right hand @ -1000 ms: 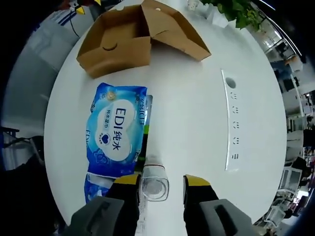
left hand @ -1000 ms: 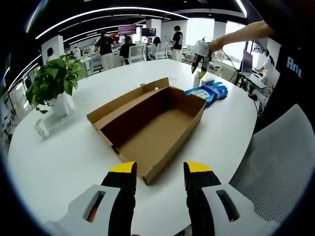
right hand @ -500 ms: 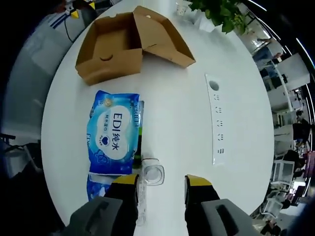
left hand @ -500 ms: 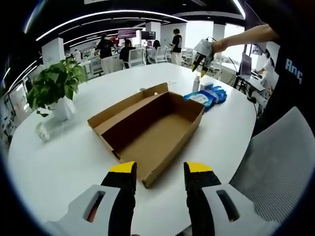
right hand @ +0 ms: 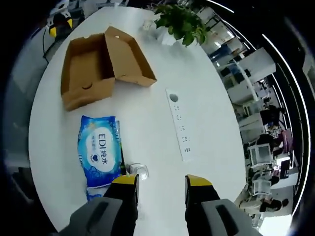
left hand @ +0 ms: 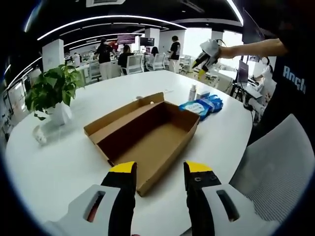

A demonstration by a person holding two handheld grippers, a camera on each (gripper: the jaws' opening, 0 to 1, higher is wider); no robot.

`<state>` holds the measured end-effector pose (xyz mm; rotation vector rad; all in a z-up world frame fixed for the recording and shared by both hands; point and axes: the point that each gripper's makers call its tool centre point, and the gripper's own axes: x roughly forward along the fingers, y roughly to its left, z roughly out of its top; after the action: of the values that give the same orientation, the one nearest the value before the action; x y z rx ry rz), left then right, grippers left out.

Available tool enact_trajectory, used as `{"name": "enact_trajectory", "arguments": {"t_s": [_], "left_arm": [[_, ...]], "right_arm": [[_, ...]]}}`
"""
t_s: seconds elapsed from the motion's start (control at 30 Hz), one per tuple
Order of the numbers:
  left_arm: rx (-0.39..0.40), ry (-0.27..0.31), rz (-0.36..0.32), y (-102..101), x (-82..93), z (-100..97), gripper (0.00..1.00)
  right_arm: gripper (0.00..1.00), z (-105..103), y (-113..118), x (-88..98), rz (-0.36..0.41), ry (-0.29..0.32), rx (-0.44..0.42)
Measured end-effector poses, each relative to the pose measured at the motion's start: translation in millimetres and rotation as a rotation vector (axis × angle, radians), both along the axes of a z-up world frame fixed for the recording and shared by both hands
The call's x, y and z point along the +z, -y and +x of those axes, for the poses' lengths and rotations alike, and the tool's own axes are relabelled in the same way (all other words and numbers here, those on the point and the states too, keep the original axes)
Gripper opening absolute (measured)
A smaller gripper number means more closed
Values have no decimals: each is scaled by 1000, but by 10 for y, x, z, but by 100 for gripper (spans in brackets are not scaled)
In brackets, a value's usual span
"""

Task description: Operate the shoe box by opening the lid, removing the specified soft item, and placing it in the target area until the item is outside and the box remains undamaged.

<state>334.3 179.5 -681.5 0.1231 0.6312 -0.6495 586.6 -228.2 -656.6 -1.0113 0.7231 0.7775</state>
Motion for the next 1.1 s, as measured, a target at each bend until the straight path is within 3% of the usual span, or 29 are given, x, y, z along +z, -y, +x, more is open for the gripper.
{"name": "enact_trajectory", "arguments": {"t_s": [0.17,0.27,0.37,0.67,1.1], "left_arm": [[-7,5,-17,-7,37,20,39],[6,0,-36,-28,55,29,39],[9,0,-50,-37,53,32,39],[24,-1,-87,-45,37,79,39],[48,-17,-123,-157,-35,78,39]], "right_arm": [[36,-152,-77,135,119,67,-95],[38,-354,-205,177,226,66,-133],[38,-538,-310,187,276,53,-150],[40,-971,-684,185,316,68,-122],[42,-1557,-1625,35,424,20,-70]]}}
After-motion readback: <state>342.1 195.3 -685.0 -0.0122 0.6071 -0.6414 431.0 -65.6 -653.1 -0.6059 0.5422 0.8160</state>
